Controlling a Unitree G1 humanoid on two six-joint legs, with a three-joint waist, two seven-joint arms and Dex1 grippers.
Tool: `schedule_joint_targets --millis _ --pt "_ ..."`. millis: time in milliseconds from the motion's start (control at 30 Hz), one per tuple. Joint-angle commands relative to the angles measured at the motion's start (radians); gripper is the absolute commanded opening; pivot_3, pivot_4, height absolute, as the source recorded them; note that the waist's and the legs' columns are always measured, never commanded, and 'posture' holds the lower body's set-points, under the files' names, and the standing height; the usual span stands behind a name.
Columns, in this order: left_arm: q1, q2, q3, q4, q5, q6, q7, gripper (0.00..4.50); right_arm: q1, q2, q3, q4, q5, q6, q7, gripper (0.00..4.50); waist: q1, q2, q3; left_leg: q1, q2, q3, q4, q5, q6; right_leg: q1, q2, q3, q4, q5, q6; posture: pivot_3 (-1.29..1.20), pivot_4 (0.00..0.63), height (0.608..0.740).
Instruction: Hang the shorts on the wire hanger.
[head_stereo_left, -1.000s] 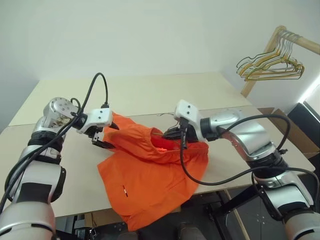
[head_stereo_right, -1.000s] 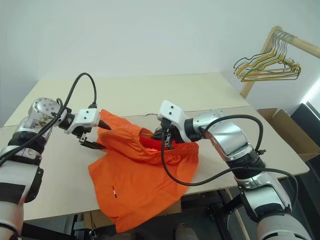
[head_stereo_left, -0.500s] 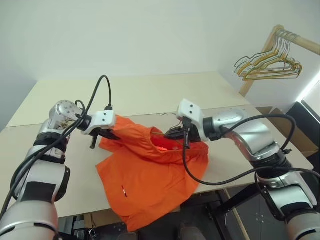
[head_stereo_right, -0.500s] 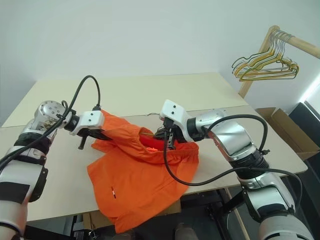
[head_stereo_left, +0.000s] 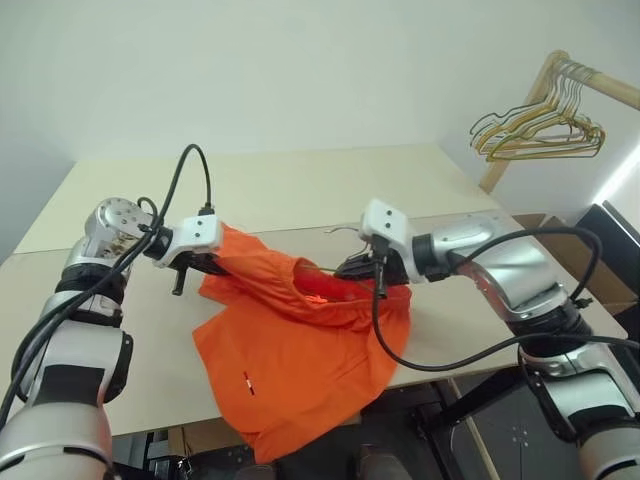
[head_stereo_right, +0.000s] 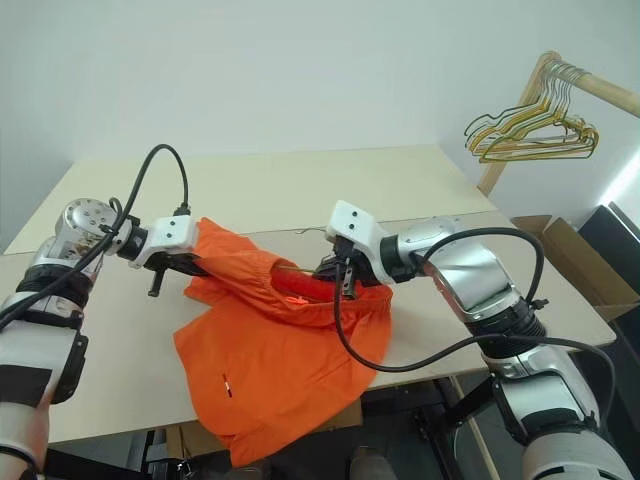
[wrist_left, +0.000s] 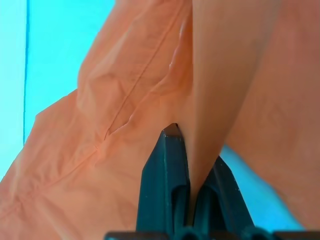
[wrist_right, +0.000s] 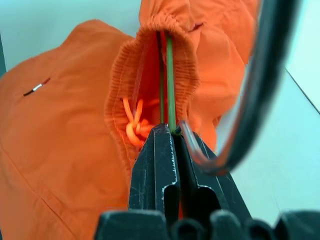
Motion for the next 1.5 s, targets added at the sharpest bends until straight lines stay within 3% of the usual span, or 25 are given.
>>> schedule_joint_targets --millis 33,633,833,1100,1200,1333,1500 --pt "-0.013 0.027 0.048 -0.021 -0.03 0.04 0.006 0.04 0.008 -0.029 -0.029 -0.023 -0.022 -0.035 0.005 0.0 0.0 0.0 0.0 0.0 0.0 0.0 0.0 0.0 0.0 0.0 0.0 0.0 0.0 0.0 0.0 -0.04 0.0 0.74" --pt "0.114 0.106 0.089 -0.157 -0.058 0.091 -0.006 0.04 0.021 -0.049 -0.013 0.0 -0.09 -0.034 -0.01 0.0 0.004 0.0 0.0 0.001 0.0 0.0 0.0 0.0 0.0 0.0 0.0 0.0 0.0 0.0 0.0 -0.03 0.0 0.74" --pt "0.165 0.078 0.066 -0.22 -0.052 0.045 -0.014 0.04 -0.081 -0.038 -0.031 0.01 -0.066 0.001 0.015 0.0 0.003 0.0 0.0 0.001 0.0 0.0 0.0 0.0 0.0 0.0 0.0 0.0 0.0 0.0 0.0 -0.04 0.0 0.74" --pt "0.117 0.046 0.068 -0.185 -0.033 0.005 0.039 0.04 -0.253 -0.094 0.005 0.02 -0.07 0.079 0.113 0.0 0.004 0.001 0.0 0.0 0.0 0.001 0.0 0.0 0.0 0.0 0.0 0.0 0.0 0.0 0.0 -0.06 0.0 0.74" --pt "0.097 0.052 0.08 -0.194 -0.062 0.032 0.0 0.6 -0.282 -0.106 0.013 0.016 -0.08 0.085 0.132 0.0 0.001 0.001 0.0 0.0 0.0 0.002 0.0 0.0 0.0 -0.001 0.0 0.0 0.0 0.0 0.0 -0.06 0.0 0.74" --pt "0.068 0.087 0.101 -0.258 -0.172 0.105 -0.102 1.9 -0.306 -0.127 0.026 0.015 -0.083 0.098 0.162 0.0 -0.001 0.001 0.0 -0.001 0.0 0.002 0.0 0.0 0.0 -0.002 0.0 0.0 0.0 0.0 0.0 -0.06 0.0 0.74" --pt "0.072 0.134 0.045 -0.457 -0.41 0.261 -0.11 3.46 -0.306 -0.121 0.051 0.046 -0.103 0.103 0.161 0.0 -0.002 0.001 0.001 -0.001 0.001 0.0 0.0 0.0 0.0 -0.003 0.0 0.001 0.001 0.0 0.0 -0.05 0.0 0.74"
